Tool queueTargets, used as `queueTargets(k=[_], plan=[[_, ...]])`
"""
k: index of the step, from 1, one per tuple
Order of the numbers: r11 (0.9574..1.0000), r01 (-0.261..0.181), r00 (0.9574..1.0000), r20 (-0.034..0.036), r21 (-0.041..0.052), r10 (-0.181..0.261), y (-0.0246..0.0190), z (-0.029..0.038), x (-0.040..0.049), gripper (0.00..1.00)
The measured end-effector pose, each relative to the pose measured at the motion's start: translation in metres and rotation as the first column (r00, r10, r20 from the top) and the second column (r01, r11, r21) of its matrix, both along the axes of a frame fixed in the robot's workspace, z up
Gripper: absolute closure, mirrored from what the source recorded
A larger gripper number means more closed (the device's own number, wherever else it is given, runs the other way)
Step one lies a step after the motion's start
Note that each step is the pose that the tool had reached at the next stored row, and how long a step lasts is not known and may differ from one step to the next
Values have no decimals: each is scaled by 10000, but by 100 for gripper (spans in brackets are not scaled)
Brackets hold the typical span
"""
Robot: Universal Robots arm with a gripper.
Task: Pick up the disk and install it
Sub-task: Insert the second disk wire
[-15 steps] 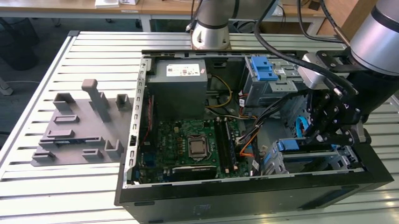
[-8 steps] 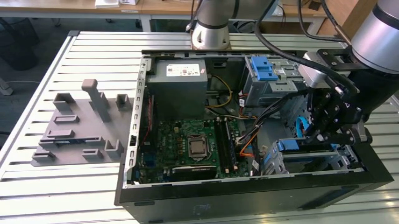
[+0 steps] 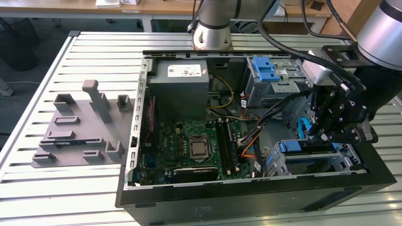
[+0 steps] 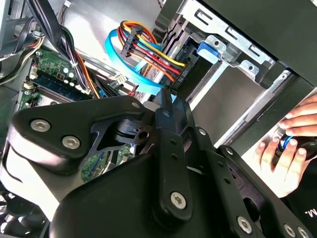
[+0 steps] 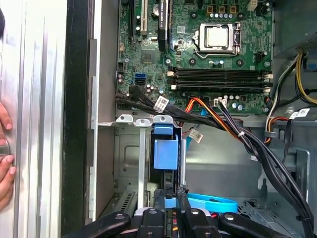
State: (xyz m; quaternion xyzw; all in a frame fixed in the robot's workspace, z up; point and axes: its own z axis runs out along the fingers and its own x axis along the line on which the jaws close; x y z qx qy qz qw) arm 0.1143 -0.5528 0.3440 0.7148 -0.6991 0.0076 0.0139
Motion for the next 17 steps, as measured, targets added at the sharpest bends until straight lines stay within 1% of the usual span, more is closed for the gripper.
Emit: queueTargets(k=[4,5,6,7,8,17], plan=[[10000,0,10000,-10,1,0,0,27,0,76],[10000,0,10000,-12,3,0,0,27,0,78],[10000,0,10000,-12,3,0,0,27,0,84],[10000,0,10000,-13,2,0,0,28,0,84],[10000,0,10000,-13,0,0,0,29,0,89],[10000,0,10000,-14,-1,0,0,29,0,89]])
